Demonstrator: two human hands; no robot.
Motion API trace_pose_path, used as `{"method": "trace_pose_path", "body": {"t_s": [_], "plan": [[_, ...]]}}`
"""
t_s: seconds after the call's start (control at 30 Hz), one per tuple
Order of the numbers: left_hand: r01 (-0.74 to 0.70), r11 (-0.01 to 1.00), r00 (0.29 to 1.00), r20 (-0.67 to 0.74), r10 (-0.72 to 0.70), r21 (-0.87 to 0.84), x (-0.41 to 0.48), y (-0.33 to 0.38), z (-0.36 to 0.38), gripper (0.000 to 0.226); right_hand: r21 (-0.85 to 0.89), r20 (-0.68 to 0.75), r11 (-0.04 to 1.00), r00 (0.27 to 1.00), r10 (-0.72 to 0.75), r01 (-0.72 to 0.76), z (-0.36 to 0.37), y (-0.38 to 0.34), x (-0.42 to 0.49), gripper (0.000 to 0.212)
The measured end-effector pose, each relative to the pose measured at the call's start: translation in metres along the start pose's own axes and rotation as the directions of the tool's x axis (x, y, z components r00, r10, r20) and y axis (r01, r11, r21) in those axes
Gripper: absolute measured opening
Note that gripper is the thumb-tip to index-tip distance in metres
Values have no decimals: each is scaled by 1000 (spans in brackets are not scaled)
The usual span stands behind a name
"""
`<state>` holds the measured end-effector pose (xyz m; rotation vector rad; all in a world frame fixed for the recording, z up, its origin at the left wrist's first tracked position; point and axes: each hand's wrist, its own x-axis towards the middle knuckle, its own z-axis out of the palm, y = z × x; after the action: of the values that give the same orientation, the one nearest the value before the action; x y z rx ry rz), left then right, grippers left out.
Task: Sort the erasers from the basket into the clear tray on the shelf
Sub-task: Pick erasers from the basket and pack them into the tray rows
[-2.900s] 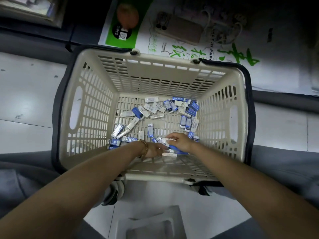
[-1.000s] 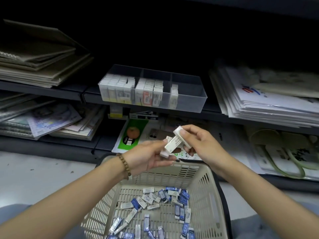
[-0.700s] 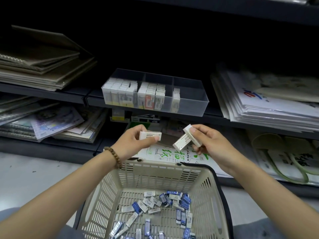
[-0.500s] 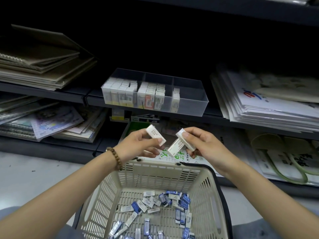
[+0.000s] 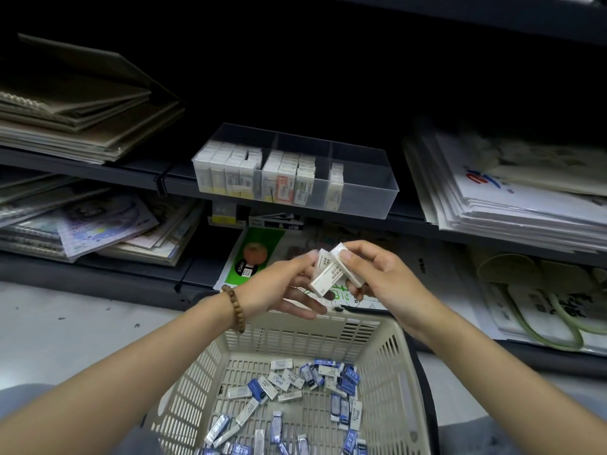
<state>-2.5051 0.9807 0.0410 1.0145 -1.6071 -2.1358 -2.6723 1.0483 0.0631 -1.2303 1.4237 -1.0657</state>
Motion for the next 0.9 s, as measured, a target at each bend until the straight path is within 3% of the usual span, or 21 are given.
{"method": "trace_pose_path", "body": {"t_s": [0.1,0.2,0.3,0.4,0.53,0.67,0.9], "plan": [[-40,990,999,15,38,138,-1,-4,1,32,-18,13,1000,1000,-4,4,3,3,0,17],[-62,989,998,6,62,132,2,-7,1,22,-27,-63,999,998,-26,24,4,6,1,14],[-82,993,995,-49,86,88,4,-7,1,19,50,-173,998,985,-27,36,-4,2,5,12],[-133,989,987,-83,138,64,4,-7,2,21,205,-113,979,993,28,-4,-8,-1,8,15],[-179,984,977,-111,179,15,8,-6,2,26,216,-43,976,999,32,-22,1,6,8,20],[-145,975,984,-131,124,-167,12,-8,7,16,260,-85,966,996,42,-18,5,8,9,16],[-120,975,989,-110,101,-184,12,-6,6,25,226,-158,974,988,3,33,6,9,12,15]]}}
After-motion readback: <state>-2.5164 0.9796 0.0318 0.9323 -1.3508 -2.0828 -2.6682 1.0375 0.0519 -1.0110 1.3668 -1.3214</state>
